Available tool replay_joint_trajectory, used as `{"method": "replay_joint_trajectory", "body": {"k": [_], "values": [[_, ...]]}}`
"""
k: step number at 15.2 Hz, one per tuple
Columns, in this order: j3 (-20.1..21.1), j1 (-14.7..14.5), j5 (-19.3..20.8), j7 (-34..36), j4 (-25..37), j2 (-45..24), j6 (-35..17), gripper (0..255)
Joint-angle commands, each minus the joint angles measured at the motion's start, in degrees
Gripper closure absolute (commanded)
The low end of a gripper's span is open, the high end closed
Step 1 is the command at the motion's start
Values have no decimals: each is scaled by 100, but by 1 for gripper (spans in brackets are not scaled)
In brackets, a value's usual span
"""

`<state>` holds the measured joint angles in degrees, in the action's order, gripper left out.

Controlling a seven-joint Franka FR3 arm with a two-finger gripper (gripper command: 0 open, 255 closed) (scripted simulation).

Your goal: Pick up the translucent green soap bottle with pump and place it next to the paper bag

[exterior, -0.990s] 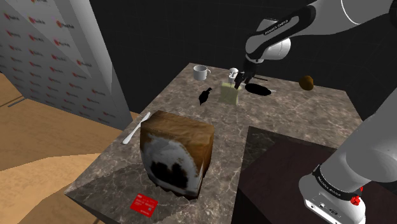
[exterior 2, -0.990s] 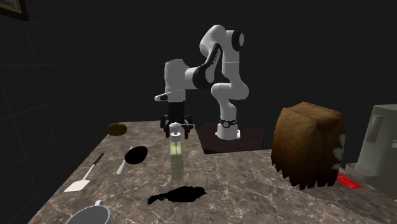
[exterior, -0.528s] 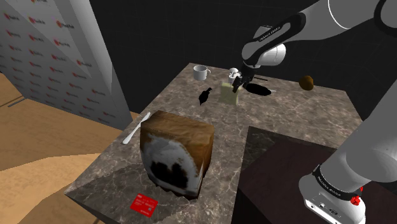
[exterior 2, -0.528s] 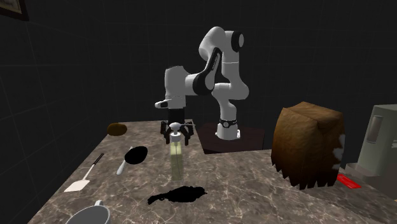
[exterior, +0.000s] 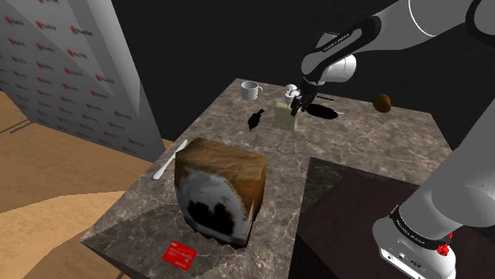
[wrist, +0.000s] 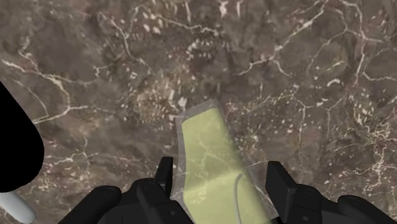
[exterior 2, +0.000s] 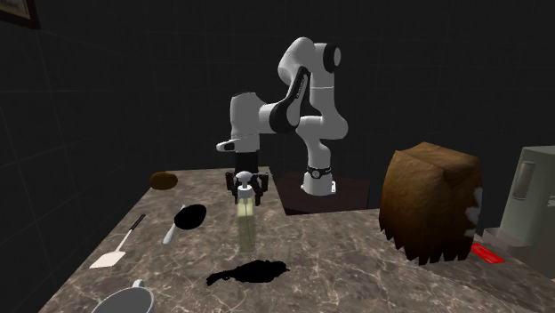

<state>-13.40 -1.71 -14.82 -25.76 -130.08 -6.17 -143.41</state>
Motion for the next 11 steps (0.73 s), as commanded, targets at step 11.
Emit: {"method": "replay_joint_trajectory", "body": {"k": [11], "values": [[-27,-13,160,141,83,209,277,255]]}}
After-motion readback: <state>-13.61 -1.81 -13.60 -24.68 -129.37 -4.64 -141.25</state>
